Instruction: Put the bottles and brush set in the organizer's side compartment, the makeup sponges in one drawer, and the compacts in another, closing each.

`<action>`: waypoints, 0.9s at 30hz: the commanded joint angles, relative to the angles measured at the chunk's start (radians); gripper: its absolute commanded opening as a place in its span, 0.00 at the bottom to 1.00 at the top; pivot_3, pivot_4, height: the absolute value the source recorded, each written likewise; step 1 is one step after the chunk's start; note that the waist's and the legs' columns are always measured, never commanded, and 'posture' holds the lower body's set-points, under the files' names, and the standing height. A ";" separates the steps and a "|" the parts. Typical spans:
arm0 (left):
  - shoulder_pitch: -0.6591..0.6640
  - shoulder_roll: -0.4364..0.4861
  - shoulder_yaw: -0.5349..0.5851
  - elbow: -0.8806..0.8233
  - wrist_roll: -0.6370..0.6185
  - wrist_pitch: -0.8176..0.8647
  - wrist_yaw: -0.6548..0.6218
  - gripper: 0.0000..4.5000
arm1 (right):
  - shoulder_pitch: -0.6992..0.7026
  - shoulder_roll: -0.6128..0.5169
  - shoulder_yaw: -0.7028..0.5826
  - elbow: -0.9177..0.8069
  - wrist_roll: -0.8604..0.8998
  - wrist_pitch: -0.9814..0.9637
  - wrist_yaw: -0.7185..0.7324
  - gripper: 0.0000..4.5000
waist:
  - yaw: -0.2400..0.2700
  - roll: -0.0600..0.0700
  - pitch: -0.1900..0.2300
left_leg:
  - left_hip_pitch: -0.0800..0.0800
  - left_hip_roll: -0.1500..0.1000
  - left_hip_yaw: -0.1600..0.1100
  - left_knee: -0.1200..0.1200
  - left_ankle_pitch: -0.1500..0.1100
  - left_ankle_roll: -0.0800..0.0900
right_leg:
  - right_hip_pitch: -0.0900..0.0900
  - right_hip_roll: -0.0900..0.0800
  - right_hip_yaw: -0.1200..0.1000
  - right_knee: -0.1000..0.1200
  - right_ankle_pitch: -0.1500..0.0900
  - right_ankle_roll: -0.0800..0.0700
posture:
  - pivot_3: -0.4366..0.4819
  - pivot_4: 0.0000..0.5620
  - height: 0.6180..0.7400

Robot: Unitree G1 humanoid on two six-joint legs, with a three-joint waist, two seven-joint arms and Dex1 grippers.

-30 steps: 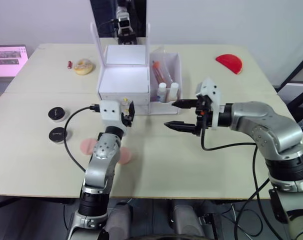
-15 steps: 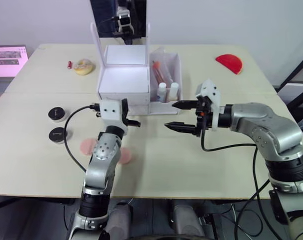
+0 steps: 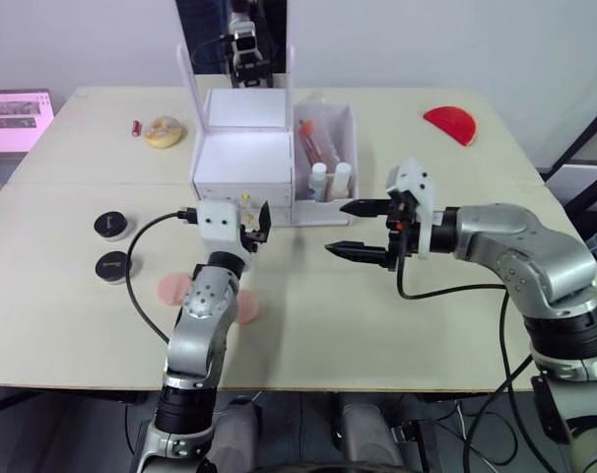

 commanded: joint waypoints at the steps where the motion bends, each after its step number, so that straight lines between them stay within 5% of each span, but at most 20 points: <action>1: -0.016 -0.004 0.008 -0.001 0.006 -0.008 0.006 0.76 | -0.005 -0.010 -0.020 -0.041 0.004 -0.005 0.006 1.00 | 0.000 0.000 0.000 | 0.000 0.000 0.000 0.000 0.000 0.000 | 0.000 0.000 0.000 0.000 0.000 0.000 | 0.48 0.27 1.00; 12: -0.059 -0.024 0.014 0.056 -0.007 -0.028 -0.005 0.76 | -0.010 -0.012 -0.024 -0.046 0.004 -0.001 0.003 1.00 | 0.000 0.000 0.000 | 0.000 0.000 0.000 0.000 0.000 0.000 | 0.000 0.000 0.000 0.000 0.000 0.000 | 0.48 0.27 1.00; 15: -0.060 -0.027 0.018 0.058 -0.009 -0.037 -0.009 0.59 | -0.009 -0.012 -0.025 -0.046 0.004 0.000 0.002 1.00 | 0.001 0.000 0.000 | 0.000 0.000 0.000 0.000 0.000 0.000 | 0.000 0.000 0.000 0.000 0.000 0.000 | 0.48 0.27 1.00; 20: -0.063 -0.028 0.018 0.064 -0.008 -0.049 -0.012 0.06 | -0.001 -0.017 -0.027 -0.051 0.003 0.000 0.002 1.00 | 0.001 0.000 0.000 | 0.000 0.000 0.000 0.000 0.000 0.000 | 0.000 0.000 0.000 0.000 0.000 0.000 | 0.48 0.27 1.00; 27: -0.049 -0.023 0.015 0.045 -0.010 -0.039 -0.018 0.06 | 0.001 -0.017 -0.027 -0.058 0.005 0.005 0.000 1.00 | 0.001 0.000 0.000 | 0.000 0.000 0.000 0.000 0.000 0.000 | 0.000 0.000 0.000 -0.001 0.000 0.000 | 0.48 0.27 1.00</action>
